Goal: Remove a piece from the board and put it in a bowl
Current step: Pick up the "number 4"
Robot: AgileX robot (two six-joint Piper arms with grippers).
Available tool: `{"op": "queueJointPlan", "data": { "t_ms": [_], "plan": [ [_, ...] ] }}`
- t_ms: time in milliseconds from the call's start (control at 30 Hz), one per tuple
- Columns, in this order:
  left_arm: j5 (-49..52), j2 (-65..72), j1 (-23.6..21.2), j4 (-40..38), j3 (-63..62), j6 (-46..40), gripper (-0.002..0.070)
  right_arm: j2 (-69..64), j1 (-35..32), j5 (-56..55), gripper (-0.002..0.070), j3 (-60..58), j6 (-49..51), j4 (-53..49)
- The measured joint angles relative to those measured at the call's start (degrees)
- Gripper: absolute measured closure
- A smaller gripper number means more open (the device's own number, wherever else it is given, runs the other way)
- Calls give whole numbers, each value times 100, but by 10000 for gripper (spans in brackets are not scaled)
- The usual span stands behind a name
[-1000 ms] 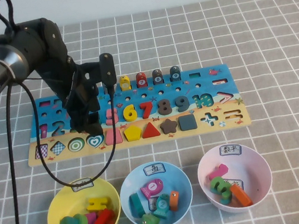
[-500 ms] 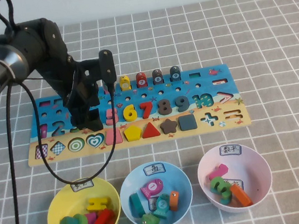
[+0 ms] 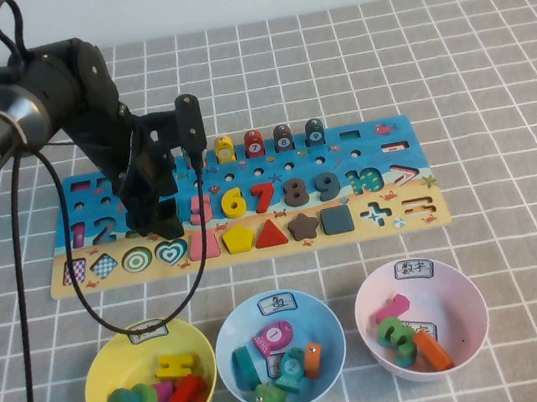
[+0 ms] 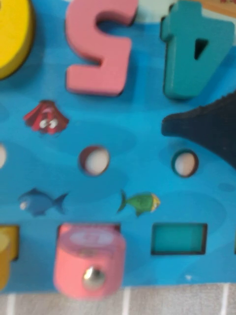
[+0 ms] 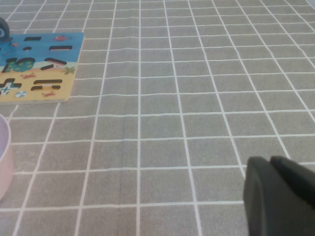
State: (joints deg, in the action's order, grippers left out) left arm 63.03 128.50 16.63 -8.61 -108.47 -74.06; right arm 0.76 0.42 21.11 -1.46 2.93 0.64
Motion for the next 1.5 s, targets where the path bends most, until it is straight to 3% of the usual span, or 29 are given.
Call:
{"op": "queueJointPlan", "data": {
  "t_ms": [567,933,1500],
  "plan": [
    [106,35,0,-22,-64,0,179,0,0,0,694,0,0,0],
    [163,51,-9,-43,-89,0,355,0,0,0,694,0,0,0],
    [163,51,-22,-43,-89,0,359,0,0,0,694,0,0,0]
  ]
}}
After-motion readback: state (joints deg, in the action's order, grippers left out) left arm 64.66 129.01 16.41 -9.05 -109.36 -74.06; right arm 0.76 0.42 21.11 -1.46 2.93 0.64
